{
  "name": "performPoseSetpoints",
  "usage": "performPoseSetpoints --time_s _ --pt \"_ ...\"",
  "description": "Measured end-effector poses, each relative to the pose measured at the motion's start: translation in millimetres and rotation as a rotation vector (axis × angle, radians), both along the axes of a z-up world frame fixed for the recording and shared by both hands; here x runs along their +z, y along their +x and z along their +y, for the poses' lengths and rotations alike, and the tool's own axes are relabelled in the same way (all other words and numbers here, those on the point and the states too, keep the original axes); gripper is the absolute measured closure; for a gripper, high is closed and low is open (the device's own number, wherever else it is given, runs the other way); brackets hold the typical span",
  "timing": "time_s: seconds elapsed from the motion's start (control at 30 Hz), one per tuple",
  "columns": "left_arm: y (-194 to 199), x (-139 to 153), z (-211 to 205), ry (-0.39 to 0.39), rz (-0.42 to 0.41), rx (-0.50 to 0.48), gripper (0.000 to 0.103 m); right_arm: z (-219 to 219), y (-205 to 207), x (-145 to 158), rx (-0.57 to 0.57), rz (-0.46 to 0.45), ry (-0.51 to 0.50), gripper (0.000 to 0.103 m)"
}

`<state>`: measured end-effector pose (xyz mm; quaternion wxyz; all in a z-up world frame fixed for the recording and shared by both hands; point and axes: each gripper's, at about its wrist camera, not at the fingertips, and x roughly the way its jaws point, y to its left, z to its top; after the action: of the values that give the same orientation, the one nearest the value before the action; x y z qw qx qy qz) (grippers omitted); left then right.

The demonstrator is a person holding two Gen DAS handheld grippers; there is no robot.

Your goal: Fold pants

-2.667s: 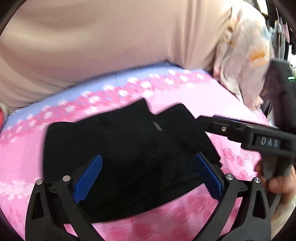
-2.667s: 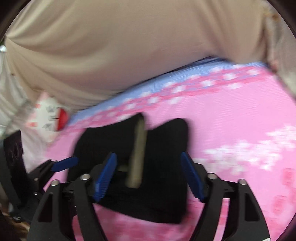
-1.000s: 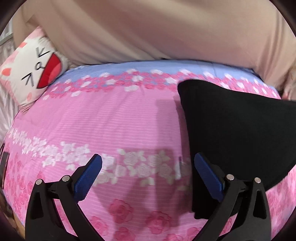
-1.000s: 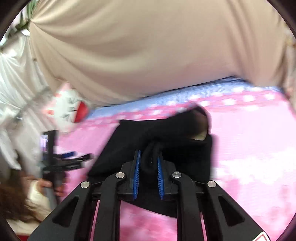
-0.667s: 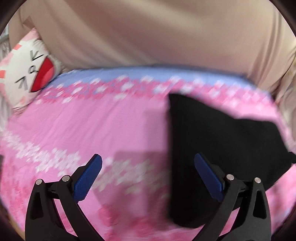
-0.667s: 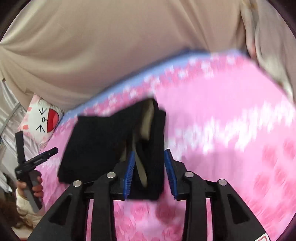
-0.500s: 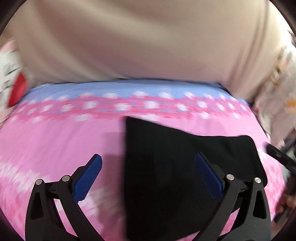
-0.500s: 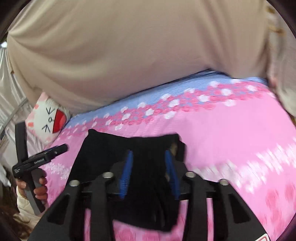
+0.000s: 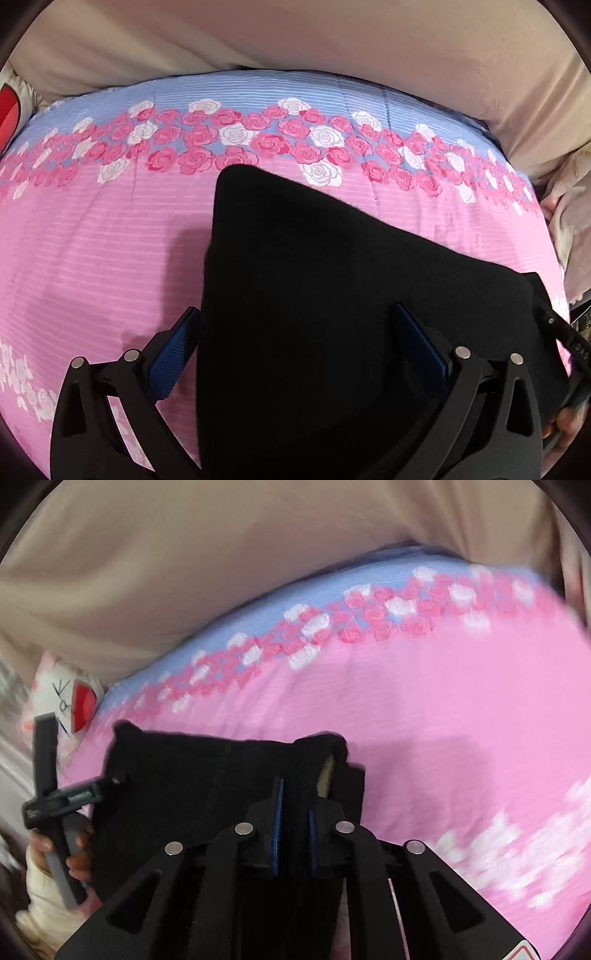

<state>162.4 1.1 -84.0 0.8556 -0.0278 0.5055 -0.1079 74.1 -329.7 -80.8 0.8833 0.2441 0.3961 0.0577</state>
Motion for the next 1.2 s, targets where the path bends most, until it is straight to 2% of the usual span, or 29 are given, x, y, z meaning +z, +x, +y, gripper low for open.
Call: performPoseSetpoints --time_s 0.07,0.1,0.13,0.17,0.2,0.3,0.4,0.5,0.53,0.57,0.6,0.67,0.7,0.73,0.83,0.93,1.03,1.2 --pt "-16 19 -1 0.030 -0.057 -0.006 0.006 -7 -19 18 -0.024 -0.043 0.035 0.083" --pt "-23 26 -2 0.032 -0.076 -0.009 0.005 -8 -31 28 -0.039 -0.073 0.018 0.076" --pt "-40 40 -5 0.008 -0.117 -0.049 0.005 -8 -52 39 -0.040 -0.108 -0.017 0.070" --pt "-56 51 -8 -0.017 -0.146 -0.094 0.005 -7 -72 46 -0.031 -0.120 -0.046 0.060" --pt "-71 60 -14 -0.032 -0.170 -0.137 0.005 -5 -83 47 -0.022 -0.121 -0.063 0.058" --pt "-119 73 -50 -0.011 -0.239 -0.303 0.005 8 -119 34 0.015 -0.077 -0.107 0.058" --pt "-157 59 -103 0.043 -0.268 -0.497 0.005 9 -141 11 -0.008 -0.034 -0.041 0.058" --pt "-184 39 -146 0.119 -0.309 -0.629 0.005 2 -155 7 -0.026 -0.056 0.001 0.058" --pt "-187 30 -158 0.158 -0.328 -0.642 0.005 2 -157 9 -0.028 -0.059 0.013 0.058" --pt "-185 23 -165 0.187 -0.321 -0.639 0.016 0 -160 9 -0.031 -0.062 0.025 0.058" --pt "-179 17 -168 0.175 -0.276 -0.643 0.051 0 -160 8 -0.033 -0.065 0.032 0.058" --pt "-166 17 -161 0.118 -0.201 -0.606 0.066 0 -162 9 -0.035 -0.069 0.031 0.058" --pt "-161 21 -156 0.089 -0.185 -0.600 0.086 1 -163 10 -0.030 -0.075 0.031 0.058" --pt "-156 26 -151 0.053 -0.160 -0.597 0.092 1 -163 10 -0.018 -0.087 0.037 0.058" --pt "-147 42 -140 -0.027 -0.124 -0.571 0.095 5 -156 12 0.016 -0.107 0.037 0.058" --pt "-151 77 -127 -0.090 -0.182 -0.550 0.095 14 -143 20 0.076 -0.138 0.019 0.058" --pt "-154 101 -120 -0.091 -0.245 -0.530 0.095 24 -118 25 0.125 -0.155 -0.011 0.058" --pt "-146 113 -115 -0.096 -0.258 -0.491 0.095 41 -63 20 0.203 -0.114 -0.084 0.058"
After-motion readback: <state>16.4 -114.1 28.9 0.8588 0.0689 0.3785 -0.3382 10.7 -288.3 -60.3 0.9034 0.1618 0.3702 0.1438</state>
